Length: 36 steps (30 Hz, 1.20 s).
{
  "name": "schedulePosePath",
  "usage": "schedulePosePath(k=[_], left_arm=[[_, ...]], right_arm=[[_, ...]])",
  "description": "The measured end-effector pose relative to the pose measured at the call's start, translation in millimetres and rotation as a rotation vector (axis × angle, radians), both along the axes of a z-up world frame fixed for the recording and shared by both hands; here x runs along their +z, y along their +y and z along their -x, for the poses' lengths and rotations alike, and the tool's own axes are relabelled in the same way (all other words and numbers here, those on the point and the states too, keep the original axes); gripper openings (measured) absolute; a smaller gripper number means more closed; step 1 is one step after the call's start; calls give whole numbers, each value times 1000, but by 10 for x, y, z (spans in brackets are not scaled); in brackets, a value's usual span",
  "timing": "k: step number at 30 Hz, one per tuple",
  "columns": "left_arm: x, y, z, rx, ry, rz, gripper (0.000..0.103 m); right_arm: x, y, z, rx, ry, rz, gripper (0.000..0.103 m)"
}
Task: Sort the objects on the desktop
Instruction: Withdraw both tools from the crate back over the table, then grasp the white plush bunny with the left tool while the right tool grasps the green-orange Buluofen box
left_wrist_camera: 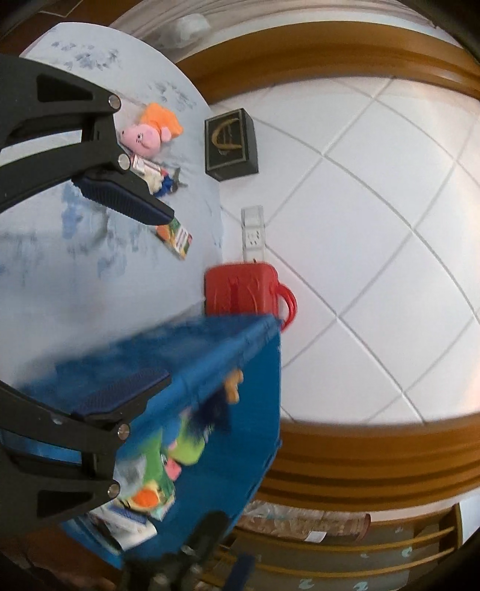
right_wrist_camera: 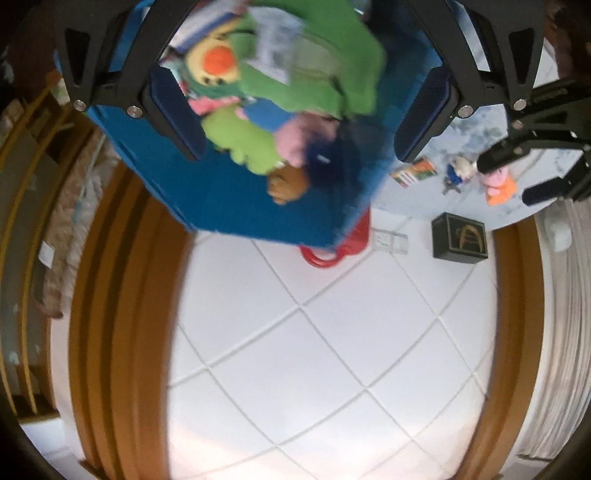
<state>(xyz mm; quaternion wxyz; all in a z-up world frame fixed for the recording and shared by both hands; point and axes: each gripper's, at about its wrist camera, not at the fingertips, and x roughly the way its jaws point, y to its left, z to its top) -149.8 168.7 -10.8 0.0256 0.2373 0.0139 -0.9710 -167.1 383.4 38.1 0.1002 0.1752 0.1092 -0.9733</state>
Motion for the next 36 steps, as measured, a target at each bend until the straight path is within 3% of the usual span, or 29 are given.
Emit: schedulePosePath(k=[8, 12, 16, 20, 28, 36], left_arm=[[-297, -1567, 261, 20, -78, -6, 80], [-556, -2268, 460, 47, -150, -47, 80], [-882, -2717, 730, 72, -236, -97, 80], [-1189, -2922, 1025, 75, -315, -129, 80], [-1828, -2969, 1757, 53, -463, -170, 80], [-2458, -2763, 2690, 26, -550, -135, 80]], right_arm=[[68, -1447, 144, 29, 3, 39, 103], [-88, -2005, 361, 45, -72, 18, 103], [-329, -2351, 639, 41, -164, 11, 103], [-638, -2535, 1056, 19, -285, 13, 103], [-1222, -2711, 1810, -5, -433, 8, 103], [-1893, -2854, 2663, -19, -564, -11, 103]])
